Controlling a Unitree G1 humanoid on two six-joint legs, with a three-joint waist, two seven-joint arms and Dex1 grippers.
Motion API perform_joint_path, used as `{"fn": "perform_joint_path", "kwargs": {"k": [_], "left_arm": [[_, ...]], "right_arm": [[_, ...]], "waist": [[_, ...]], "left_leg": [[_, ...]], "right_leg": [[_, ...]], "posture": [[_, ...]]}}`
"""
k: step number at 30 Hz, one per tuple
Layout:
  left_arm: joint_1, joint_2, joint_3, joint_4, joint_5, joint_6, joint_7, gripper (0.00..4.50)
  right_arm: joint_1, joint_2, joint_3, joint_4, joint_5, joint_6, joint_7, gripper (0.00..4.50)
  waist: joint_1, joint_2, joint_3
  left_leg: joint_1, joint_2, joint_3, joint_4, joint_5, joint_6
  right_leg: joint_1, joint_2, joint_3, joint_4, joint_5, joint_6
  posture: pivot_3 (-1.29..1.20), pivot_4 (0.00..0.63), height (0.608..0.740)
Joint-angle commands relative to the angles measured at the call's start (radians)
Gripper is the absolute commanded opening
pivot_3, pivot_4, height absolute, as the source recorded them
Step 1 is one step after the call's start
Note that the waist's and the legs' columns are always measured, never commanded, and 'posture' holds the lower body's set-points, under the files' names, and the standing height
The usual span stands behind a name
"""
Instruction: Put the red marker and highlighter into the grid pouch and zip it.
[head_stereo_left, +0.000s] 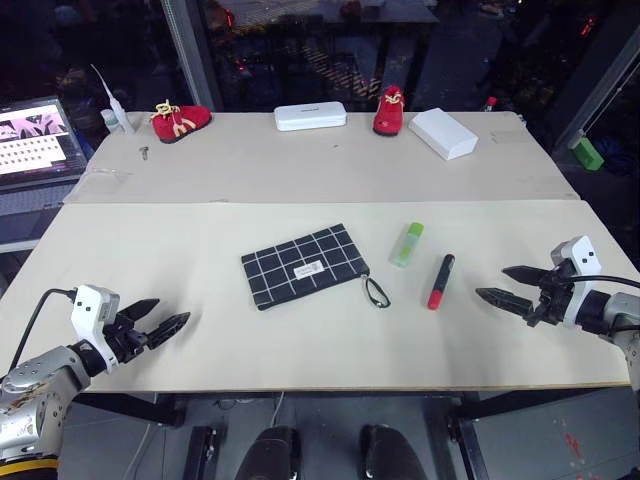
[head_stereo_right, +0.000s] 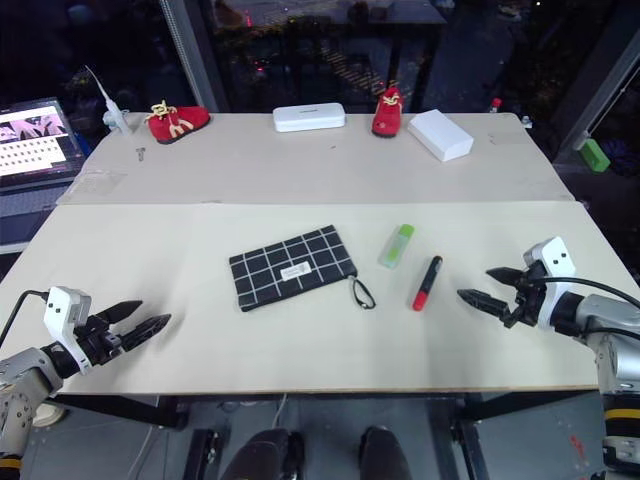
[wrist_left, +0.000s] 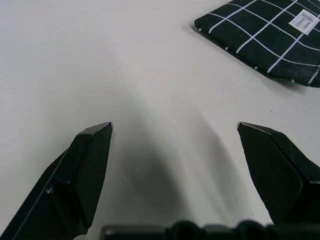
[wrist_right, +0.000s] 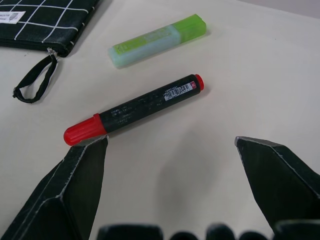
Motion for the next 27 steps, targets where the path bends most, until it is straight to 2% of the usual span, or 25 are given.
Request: {"fn": "perform_joint_path", "kwargs": {"k": [1, 2, 5, 7, 11, 16, 21, 27], "left_arm": [[-0.018, 0.008, 0.013, -0.018, -0.034, 0.003, -0.037, 4.3], [-0.037, 0.011, 0.009, -0.003, -0.047, 0.003, -0.063, 4.3], [-0.077, 0.023, -0.007, 0.034, -0.039, -0.013, -0.104, 4.5], [-0.1, 0.029, -0.024, 0.068, 0.013, -0.095, -0.12, 4.5], [-0.117, 0.077, -0.123, 0.18, 0.227, -0.4, -0.139, 4.5], [-0.16, 0.082, -0.164, 0.258, 0.304, -0.605, -0.137, 4.5], [-0.185, 0.108, -0.211, 0.308, 0.38, -0.744, -0.137, 4.5], [-0.23, 0.111, -0.263, 0.369, 0.444, -0.847, -0.116, 4.5]], "right_arm": [[-0.034, 0.01, -0.008, 0.008, -0.002, -0.03, -0.004, 4.5], [-0.041, 0.017, -0.005, 0.017, -0.008, -0.032, -0.016, 4.5], [-0.075, 0.032, -0.003, 0.065, -0.03, -0.027, -0.065, 3.77], [-0.09, 0.034, -0.001, 0.09, -0.051, -0.052, -0.081, 3.06], [-0.106, 0.04, -0.015, 0.08, -0.011, -0.021, -0.052, 1.81], [-0.127, 0.036, -0.011, 0.065, 0.006, -0.014, -0.023, 0.09], [-0.159, 0.044, 0.035, -0.009, 0.037, 0.035, 0.026, 0.02], [-0.26, 0.183, 0.13, -0.163, 0.076, 0.159, -0.05, 0.02]], "waist": [[-0.001, 0.0, 0.0], [-0.001, 0.0, 0.0], [-0.001, 0.0, 0.0], [-0.001, 0.0, 0.0], [-0.002, 0.0, 0.0], [-0.002, 0.0, 0.0], [-0.002, 0.0, 0.0], [-0.014, 0.0, 0.0]], "left_leg": [[0.0, 0.0, 0.0, 0.0, 0.0, 0.0], [0.0, 0.0, 0.0, 0.0, 0.0, 0.0], [0.001, 0.0, 0.001, 0.001, 0.0, 0.0], [0.001, 0.0, 0.002, 0.001, 0.0, 0.0], [0.0, 0.0, 0.002, 0.001, 0.0, -0.001], [0.001, 0.001, 0.003, 0.0, -0.001, -0.001], [0.001, 0.001, 0.003, 0.0, -0.001, -0.001], [0.001, 0.003, 0.003, 0.0, -0.001, -0.001]], "right_leg": [[0.0, 0.0, 0.0, 0.0, 0.0, 0.0], [0.0, 0.0, 0.0, 0.0, 0.0, 0.0], [0.0, 0.001, 0.0, 0.0, 0.001, -0.001], [0.0, 0.002, 0.0, 0.0, 0.001, -0.001], [0.0, 0.003, 0.0, 0.0, 0.001, -0.001], [-0.001, 0.001, 0.001, 0.0, 0.001, -0.002], [-0.001, 0.001, 0.001, 0.001, 0.002, -0.002], [-0.002, 0.0, 0.001, 0.002, 0.002, -0.002]], "posture": [[0.0, 0.15, 0.74], [0.0, 0.15, 0.74], [0.0, 0.15, 0.74], [0.0, 0.15, 0.74], [0.0, 0.15, 0.74], [0.0, 0.15, 0.74], [0.0, 0.15, 0.74], [0.0, 0.15, 0.74]]}}
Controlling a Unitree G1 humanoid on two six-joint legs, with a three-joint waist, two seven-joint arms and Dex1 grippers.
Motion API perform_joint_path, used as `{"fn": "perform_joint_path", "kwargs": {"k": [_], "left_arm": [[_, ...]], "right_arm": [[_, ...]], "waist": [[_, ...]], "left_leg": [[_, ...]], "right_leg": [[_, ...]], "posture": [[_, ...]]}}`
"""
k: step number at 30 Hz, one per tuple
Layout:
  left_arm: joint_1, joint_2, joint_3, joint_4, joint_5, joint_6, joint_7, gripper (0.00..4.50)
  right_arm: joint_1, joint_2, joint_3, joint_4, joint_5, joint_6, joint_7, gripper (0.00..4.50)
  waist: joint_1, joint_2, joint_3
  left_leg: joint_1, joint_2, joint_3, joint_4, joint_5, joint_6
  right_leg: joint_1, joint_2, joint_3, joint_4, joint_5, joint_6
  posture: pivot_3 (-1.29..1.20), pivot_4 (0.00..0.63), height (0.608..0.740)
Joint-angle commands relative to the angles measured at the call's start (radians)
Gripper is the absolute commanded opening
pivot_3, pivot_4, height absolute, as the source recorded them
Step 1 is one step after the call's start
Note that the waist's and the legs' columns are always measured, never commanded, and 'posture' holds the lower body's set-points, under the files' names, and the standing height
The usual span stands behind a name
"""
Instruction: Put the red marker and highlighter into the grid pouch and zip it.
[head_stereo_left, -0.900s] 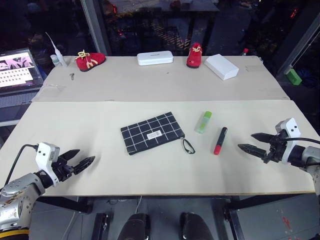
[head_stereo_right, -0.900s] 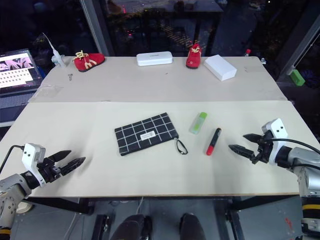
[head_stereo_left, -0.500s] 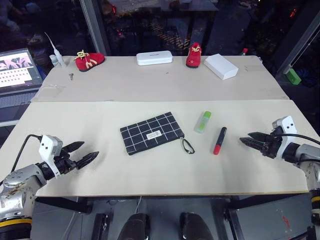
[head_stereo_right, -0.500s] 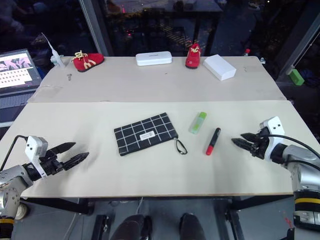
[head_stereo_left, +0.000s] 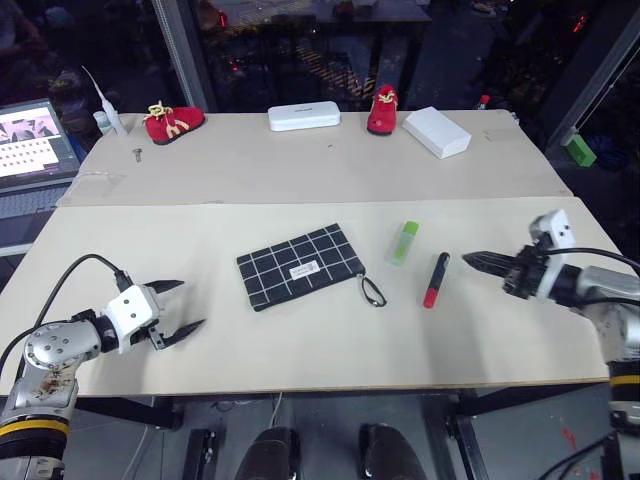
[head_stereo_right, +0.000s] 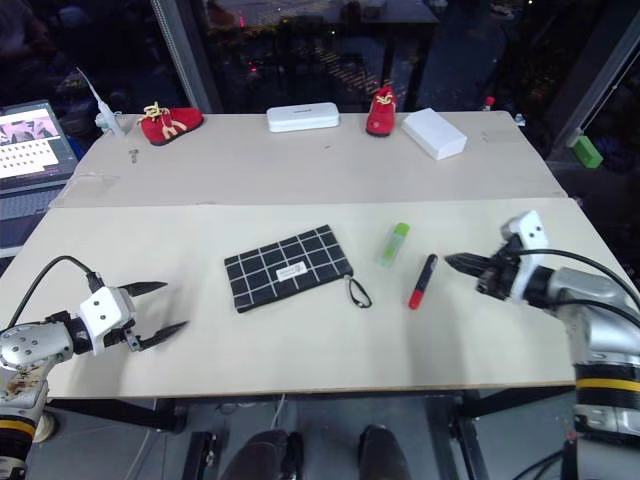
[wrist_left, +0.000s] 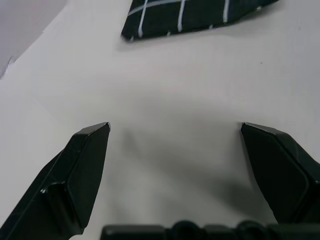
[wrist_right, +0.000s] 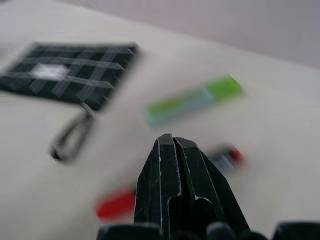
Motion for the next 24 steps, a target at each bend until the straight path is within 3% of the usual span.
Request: {"fn": "perform_joint_path", "kwargs": {"k": [1, 6, 10, 24], "left_arm": [[-0.023, 0.013, -0.026, 0.033, 0.036, -0.07, 0.017, 4.5], [-0.061, -0.014, -0.068, 0.045, 0.043, -0.107, 0.021, 4.5], [-0.101, -0.013, -0.105, 0.077, 0.079, -0.164, 0.036, 4.5], [-0.154, -0.053, -0.193, 0.074, 0.107, -0.262, 0.071, 4.5]], "right_arm": [[-0.058, 0.068, 0.043, -0.115, 0.037, 0.057, -0.047, 0.02], [-0.207, 0.236, 0.243, -0.102, -0.12, 0.047, -0.178, 0.02], [-0.3, 0.294, 0.369, 0.022, -0.251, 0.051, -0.235, 0.02], [-0.325, 0.287, 0.545, 0.19, -0.496, -0.146, -0.183, 0.02]], "waist": [[0.0, 0.0, 0.0], [-0.001, 0.001, 0.0], [0.005, 0.001, 0.0], [0.0, 0.001, -0.001]], "left_leg": [[0.0, 0.0, 0.0, 0.0, 0.0, 0.0], [0.0, -0.001, 0.0, 0.0, 0.0, 0.0], [0.0, -0.002, 0.0, 0.0, 0.0, 0.0], [0.0, -0.003, 0.002, 0.0, 0.0, 0.0]], "right_leg": [[0.0, 0.0, 0.0, 0.0, 0.0, 0.0], [-0.001, -0.001, -0.001, 0.0, 0.001, 0.001], [-0.001, 0.0, -0.004, 0.001, 0.002, 0.001], [-0.001, 0.002, -0.005, 0.002, 0.002, 0.002]], "posture": [[0.0, 0.15, 0.74], [0.0, 0.15, 0.74], [0.0, 0.15, 0.74], [0.0, 0.15, 0.74]]}}
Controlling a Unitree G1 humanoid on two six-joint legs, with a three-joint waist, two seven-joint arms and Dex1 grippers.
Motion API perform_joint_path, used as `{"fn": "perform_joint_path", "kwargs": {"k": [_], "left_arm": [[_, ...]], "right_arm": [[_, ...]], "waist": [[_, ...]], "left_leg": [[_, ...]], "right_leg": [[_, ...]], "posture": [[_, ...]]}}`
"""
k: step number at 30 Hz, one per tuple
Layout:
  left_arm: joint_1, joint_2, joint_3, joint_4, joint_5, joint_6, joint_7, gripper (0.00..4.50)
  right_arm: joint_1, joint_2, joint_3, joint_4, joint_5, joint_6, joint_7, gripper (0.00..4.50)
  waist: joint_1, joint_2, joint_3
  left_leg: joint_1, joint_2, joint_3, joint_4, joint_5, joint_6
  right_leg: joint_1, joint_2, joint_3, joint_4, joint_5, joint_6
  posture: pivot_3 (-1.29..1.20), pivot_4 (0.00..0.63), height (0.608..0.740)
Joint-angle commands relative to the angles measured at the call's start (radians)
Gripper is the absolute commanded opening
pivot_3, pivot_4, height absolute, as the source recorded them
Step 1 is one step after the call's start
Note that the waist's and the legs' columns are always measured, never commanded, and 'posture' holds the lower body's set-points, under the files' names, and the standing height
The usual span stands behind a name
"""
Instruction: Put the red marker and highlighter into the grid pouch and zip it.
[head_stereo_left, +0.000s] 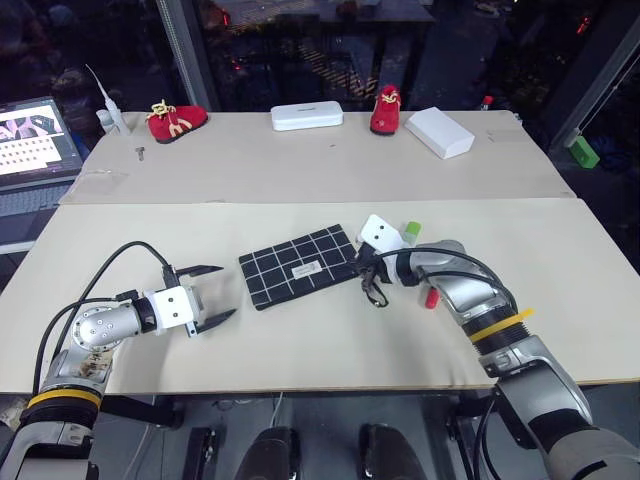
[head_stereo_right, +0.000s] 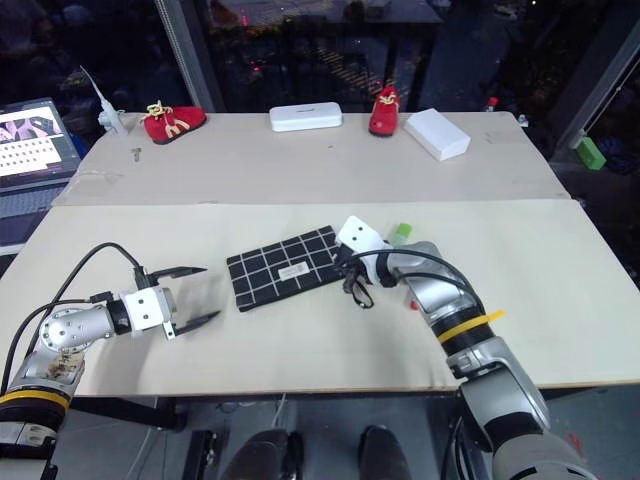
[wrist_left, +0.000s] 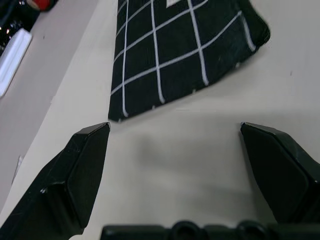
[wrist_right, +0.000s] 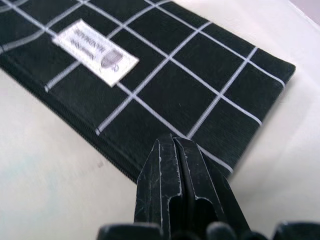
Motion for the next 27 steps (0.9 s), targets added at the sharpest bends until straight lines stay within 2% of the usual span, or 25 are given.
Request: {"fn": "perform_joint_path", "kwargs": {"k": [1, 6, 10, 13, 27], "left_arm": [[-0.007, -0.012, -0.036, -0.021, 0.003, -0.017, -0.01, 4.5], [-0.038, -0.006, -0.072, -0.008, 0.063, -0.067, 0.015, 4.5], [-0.119, -0.012, -0.124, 0.094, 0.206, -0.2, 0.109, 4.5], [-0.172, -0.033, -0.154, 0.165, 0.25, -0.266, 0.168, 4.5], [-0.31, -0.086, -0.213, 0.342, 0.252, -0.388, 0.24, 4.5]], "right_arm": [[-0.01, -0.007, 0.032, 0.028, -0.07, -0.067, -0.002, 0.02], [-0.028, 0.009, 0.034, 0.081, -0.113, -0.116, -0.017, 0.02], [-0.058, 0.043, -0.003, 0.087, -0.095, -0.11, -0.024, 0.02], [-0.053, 0.049, -0.01, 0.083, -0.101, -0.111, -0.02, 0.02], [-0.053, 0.061, -0.018, 0.093, -0.109, -0.111, -0.021, 0.02]], "waist": [[-0.003, 0.0, 0.0], [-0.003, 0.0, 0.0], [-0.001, 0.0, 0.0], [0.001, 0.0, 0.0], [-0.004, 0.0, 0.0]], "left_leg": [[0.0, 0.0, 0.0, 0.0, 0.0, 0.0], [0.002, 0.0, 0.0, 0.001, 0.0, 0.0], [0.002, 0.0, 0.0, 0.001, 0.0, 0.0], [0.002, -0.001, 0.001, 0.001, 0.0, 0.0], [0.001, 0.0, 0.001, 0.001, 0.0, 0.0]], "right_leg": [[0.0, 0.0, 0.0, 0.0, 0.0, 0.0], [0.002, 0.0, 0.0, 0.0, 0.0, 0.0], [0.003, 0.001, 0.0, 0.001, 0.0, 0.0], [0.003, 0.001, 0.001, 0.001, 0.0, 0.0], [0.002, 0.002, 0.0, 0.002, 0.0, 0.001]], "posture": [[0.0, 0.15, 0.74], [0.0, 0.15, 0.74], [0.0, 0.15, 0.74], [0.0, 0.15, 0.74], [0.0, 0.15, 0.74]]}}
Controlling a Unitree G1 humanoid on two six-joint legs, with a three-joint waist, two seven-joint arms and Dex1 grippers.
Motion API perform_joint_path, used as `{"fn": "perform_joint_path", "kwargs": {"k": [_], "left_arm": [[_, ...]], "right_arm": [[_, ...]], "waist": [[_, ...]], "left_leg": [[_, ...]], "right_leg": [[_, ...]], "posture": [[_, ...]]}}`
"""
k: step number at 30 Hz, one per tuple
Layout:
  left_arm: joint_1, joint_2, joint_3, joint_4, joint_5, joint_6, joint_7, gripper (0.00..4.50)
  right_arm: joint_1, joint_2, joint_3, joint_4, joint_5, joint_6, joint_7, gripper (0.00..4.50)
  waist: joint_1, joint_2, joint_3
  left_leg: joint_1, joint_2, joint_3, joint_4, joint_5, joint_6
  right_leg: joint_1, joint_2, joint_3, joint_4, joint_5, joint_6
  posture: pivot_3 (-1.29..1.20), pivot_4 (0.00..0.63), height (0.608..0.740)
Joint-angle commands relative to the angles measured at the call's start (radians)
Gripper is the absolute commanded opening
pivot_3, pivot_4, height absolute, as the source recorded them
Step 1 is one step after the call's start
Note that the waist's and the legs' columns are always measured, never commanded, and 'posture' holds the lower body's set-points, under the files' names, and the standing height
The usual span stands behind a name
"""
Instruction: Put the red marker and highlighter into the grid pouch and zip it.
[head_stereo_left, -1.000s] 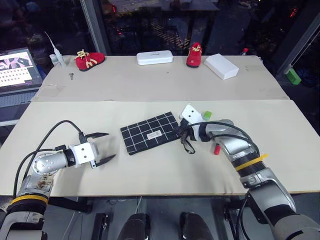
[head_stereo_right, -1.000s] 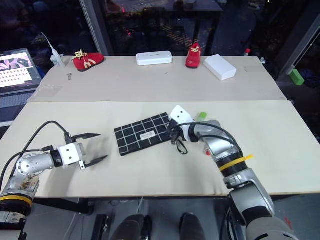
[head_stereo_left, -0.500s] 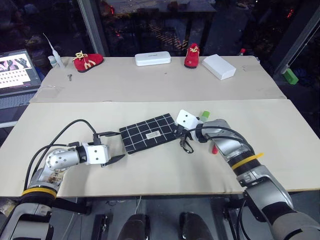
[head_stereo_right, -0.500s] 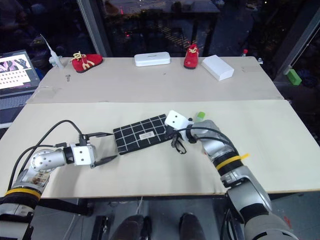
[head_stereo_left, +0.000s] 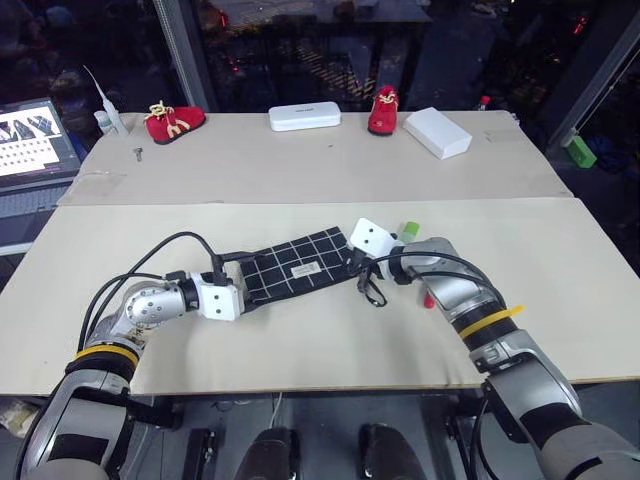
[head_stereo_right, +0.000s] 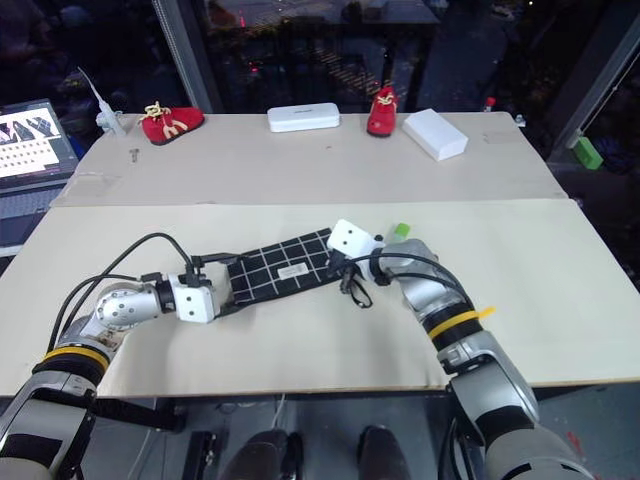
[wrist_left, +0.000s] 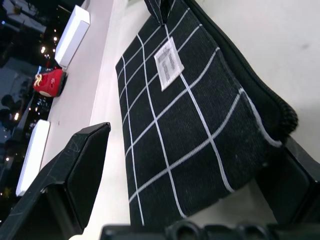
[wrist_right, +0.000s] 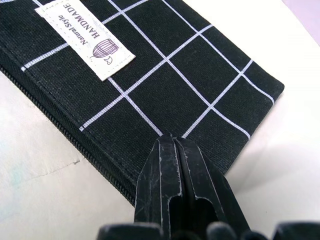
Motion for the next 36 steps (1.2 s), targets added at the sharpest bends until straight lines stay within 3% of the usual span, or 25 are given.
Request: {"fn": "perform_joint_path", "kwargs": {"k": [1, 8, 20, 23, 33, 36], "left_arm": [[-0.027, -0.013, -0.018, 0.03, 0.005, -0.024, 0.015, 4.5], [-0.042, -0.041, -0.047, 0.017, -0.028, -0.047, -0.019, 4.5], [-0.086, -0.059, -0.078, 0.106, 0.036, -0.067, 0.035, 4.5], [-0.101, -0.069, -0.084, 0.13, 0.048, -0.074, 0.052, 3.79], [-0.124, -0.115, -0.092, 0.19, -0.013, -0.075, 0.004, 0.12], [-0.122, -0.121, -0.09, 0.192, -0.04, -0.065, -0.027, 0.12]], "right_arm": [[-0.016, 0.007, -0.025, -0.006, -0.002, -0.003, -0.005, 0.02], [-0.012, 0.008, -0.026, -0.004, -0.007, -0.006, -0.005, 0.02], [-0.025, 0.001, -0.039, 0.011, -0.011, -0.013, -0.007, 0.02], [-0.02, -0.005, -0.043, 0.004, -0.011, -0.01, -0.002, 0.0], [0.0, -0.016, -0.05, -0.026, -0.005, -0.012, 0.018, 0.0], [0.01, -0.017, -0.056, -0.044, 0.011, -0.003, 0.037, 0.0]], "waist": [[0.0, 0.0, 0.0], [-0.004, 0.0, 0.0], [-0.005, 0.0, 0.0], [-0.006, 0.0, 0.0], [-0.007, 0.0, 0.0], [-0.007, 0.0, 0.0]], "left_leg": [[0.0, 0.0, 0.0, 0.0, 0.0, 0.0], [-0.001, 0.0, 0.0, 0.0, 0.0, 0.0], [-0.001, 0.0, 0.0, 0.0, 0.0, 0.0], [-0.001, 0.0, 0.0, 0.0, 0.0, 0.0], [-0.001, 0.0, 0.0, 0.0, 0.0, 0.0], [-0.001, 0.0, 0.0, 0.001, 0.0, 0.0]], "right_leg": [[0.0, 0.0, 0.0, 0.0, 0.0, 0.0], [0.0, 0.001, 0.0, 0.001, 0.0, 0.001], [0.0, 0.001, 0.0, 0.001, 0.001, 0.001], [0.0, 0.001, 0.0, 0.001, 0.001, 0.001], [0.0, 0.001, 0.0, 0.001, 0.001, 0.001], [0.0, 0.001, 0.0, 0.001, 0.001, 0.001]], "posture": [[0.0, 0.15, 0.74], [0.0, 0.15, 0.74], [0.0, 0.15, 0.74], [0.0, 0.15, 0.74], [0.0, 0.15, 0.74], [0.0, 0.15, 0.74]]}}
